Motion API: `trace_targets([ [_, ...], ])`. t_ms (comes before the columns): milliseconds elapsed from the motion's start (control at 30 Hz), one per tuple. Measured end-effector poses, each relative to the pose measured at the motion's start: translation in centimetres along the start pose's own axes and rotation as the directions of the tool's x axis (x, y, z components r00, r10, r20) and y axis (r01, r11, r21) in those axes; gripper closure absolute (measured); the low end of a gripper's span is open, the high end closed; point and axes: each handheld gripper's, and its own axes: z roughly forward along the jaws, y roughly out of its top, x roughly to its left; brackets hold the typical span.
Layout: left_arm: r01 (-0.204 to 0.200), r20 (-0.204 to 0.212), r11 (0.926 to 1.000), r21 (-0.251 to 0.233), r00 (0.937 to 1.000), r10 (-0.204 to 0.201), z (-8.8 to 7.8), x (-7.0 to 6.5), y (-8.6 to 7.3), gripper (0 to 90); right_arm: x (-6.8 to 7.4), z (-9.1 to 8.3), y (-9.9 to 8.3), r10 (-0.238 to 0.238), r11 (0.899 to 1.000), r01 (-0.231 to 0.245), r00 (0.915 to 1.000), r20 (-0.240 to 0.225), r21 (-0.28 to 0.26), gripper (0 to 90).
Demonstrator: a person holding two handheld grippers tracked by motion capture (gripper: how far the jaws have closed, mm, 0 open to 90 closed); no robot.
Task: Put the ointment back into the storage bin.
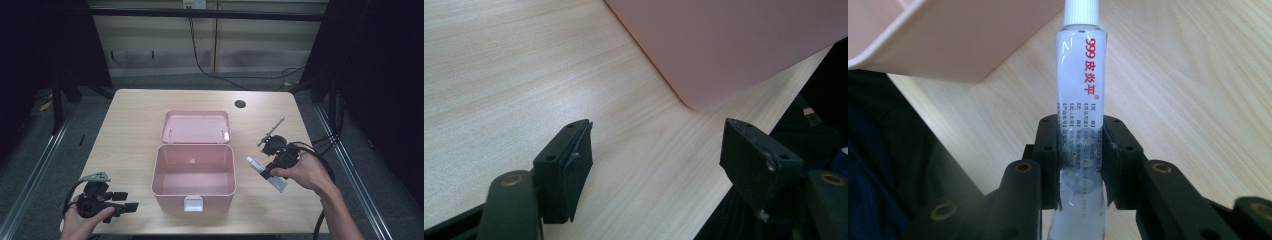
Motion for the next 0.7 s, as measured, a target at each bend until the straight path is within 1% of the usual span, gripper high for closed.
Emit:
trace_targets([
  [33, 0.0, 0.0, 1.0, 0.0, 1.0, 0.0, 0.0, 0.0, 0.0, 28.9, 0.1, -0.1, 0.1, 0.001, 1.0, -0.001, 1.0, 0.0, 0.0, 72.2],
  [67, 0.0, -0.001, 1.0, 0.002, 1.0, 0.0, 0.0, 0.0, 0.0, 29.0, 0.2, -0.3, 0.2, -0.016, 1.0, 0.016, 0.9998, -0.009, 0.007, 72.1],
  [100, 0.0, 0.0, 1.0, 0.001, 1.0, 0.0, 0.0, 0.0, 0.0, 28.9, 0.2, -0.4, 0.2, -0.021, 1.0, 0.021, 0.9997, -0.011, 0.003, 72.2],
  [167, 0.0, 0.0, 1.0, 0.002, 1.0, 0.0, 0.0, 0.0, 0.0, 28.9, 0.3, -0.7, 0.3, -0.021, 1.0, 0.021, 0.9997, -0.008, 0.001, 72.1],
  [233, 0.0, 0.002, 1.0, 0.002, 1.0, 0.0, 0.0, 0.0, 0.0, 28.9, 0.5, -1.2, 0.4, -0.049, 0.999, 0.049, 0.9987, -0.01, -0.007, 72.1],
  [267, 0.0, 0.001, 1.0, 0.002, 1.0, 0.0, 0.0, 0.0, 0.0, 28.9, 0.6, -1.4, 0.4, -0.043, 0.999, 0.042, 0.9989, -0.019, -0.011, 72.1],
  [300, 0.0, 0.001, 1.0, 0.002, 1.0, 0.0, 0.0, 0.0, 0.0, 28.9, 0.6, -1.6, 0.5, -0.054, 0.998, 0.054, 0.9984, -0.015, -0.014, 72.1],
  [367, 0.0, 0.002, 1.0, 0.002, 1.0, 0.0, 0.0, 0.0, 0.0, 29.0, 0.7, -2.0, 0.6, -0.055, 0.998, 0.054, 0.9984, -0.013, -0.016, 72.1],
  [433, 0.001, 0.002, 1.0, 0.001, 1.0, -0.001, 0.0, 0.0, 0.0, 28.9, 0.7, -2.4, 0.7, -0.072, 0.997, 0.072, 0.9974, -0.009, -0.025, 72.1],
  [467, 0.0, 0.002, 1.0, 0.003, 1.0, 0.0, 0.0, 0.0, 0.0, 29.0, 0.8, -2.5, 0.7, -0.066, 0.998, 0.066, 0.9977, -0.013, -0.025, 72.1],
  [500, 0.0, 0.002, 1.0, 0.003, 1.0, 0.0, 0.0, 0.0, 0.0, 28.9, 0.8, -2.8, 0.8, -0.082, 0.996, 0.081, 0.9966, -0.012, -0.037, 72.1],
  [533, 0.0, 0.002, 1.0, 0.003, 1.0, 0.0, 0.0, 0.0, 0.0, 29.0, 0.9, -3.0, 0.8, -0.087, 0.996, 0.087, 0.9961, -0.014, -0.038, 72.1],
  [633, 0.0, 0.003, 1.0, 0.002, 1.0, 0.0, 0.0, 0.0, 0.0, 29.0, 1.1, -3.5, 1.1, -0.099, 0.994, 0.099, 0.9951, 0.003, -0.055, 72.1],
  [700, -0.001, 0.003, 1.0, 0.005, 1.0, 0.001, 0.0, 0.0, 0.0, 29.0, 1.3, -3.7, 1.3, -0.117, 0.991, 0.117, 0.9931, 0.002, -0.063, 72.1],
])
